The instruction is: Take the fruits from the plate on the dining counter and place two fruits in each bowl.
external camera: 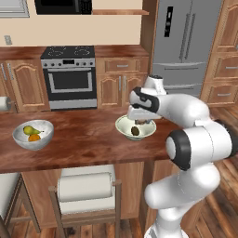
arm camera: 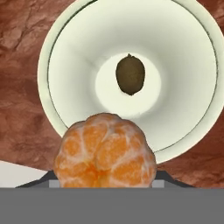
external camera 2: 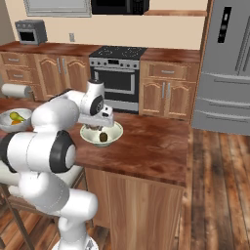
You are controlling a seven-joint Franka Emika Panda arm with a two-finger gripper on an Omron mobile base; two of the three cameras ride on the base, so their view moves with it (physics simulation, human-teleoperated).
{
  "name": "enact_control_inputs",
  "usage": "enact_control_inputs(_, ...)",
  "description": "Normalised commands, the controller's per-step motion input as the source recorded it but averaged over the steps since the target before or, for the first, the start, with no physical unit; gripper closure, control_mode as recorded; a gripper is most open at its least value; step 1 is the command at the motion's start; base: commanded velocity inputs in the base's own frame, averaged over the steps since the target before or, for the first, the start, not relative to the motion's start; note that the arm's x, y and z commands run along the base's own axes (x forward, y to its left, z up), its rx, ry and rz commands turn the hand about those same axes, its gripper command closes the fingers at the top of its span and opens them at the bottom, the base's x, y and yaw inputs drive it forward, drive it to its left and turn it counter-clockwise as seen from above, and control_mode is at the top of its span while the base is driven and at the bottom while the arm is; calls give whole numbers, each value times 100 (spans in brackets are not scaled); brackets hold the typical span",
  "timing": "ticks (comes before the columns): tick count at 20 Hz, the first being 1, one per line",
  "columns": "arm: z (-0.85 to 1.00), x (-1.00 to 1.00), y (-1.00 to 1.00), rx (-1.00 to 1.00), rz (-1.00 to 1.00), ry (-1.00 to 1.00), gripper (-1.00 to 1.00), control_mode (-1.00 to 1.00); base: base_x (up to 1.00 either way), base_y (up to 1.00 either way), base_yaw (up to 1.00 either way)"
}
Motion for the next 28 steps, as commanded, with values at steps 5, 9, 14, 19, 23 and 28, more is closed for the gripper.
enact_control_inputs(5, -47, 36, 8, 0, 0, 4, 100, -100, 0, 0, 0)
enact_control_inputs(9, -12, 25, -13, 0, 0, 0, 100, -100, 0, 0, 0)
enact_control_inputs(14, -7, 38, -6, 0, 0, 0, 100, -100, 0, 0, 0)
enact_control_inputs(19, 0, 9, 0, 0, 0, 0, 100, -100, 0, 0, 0)
enact_control_inputs(23, -5, -26, -1, 0, 0, -1, 100, -100, 0, 0, 0)
enact_control_inputs(28, -32, -2, 0, 0, 0, 0, 100, -100, 0, 0, 0)
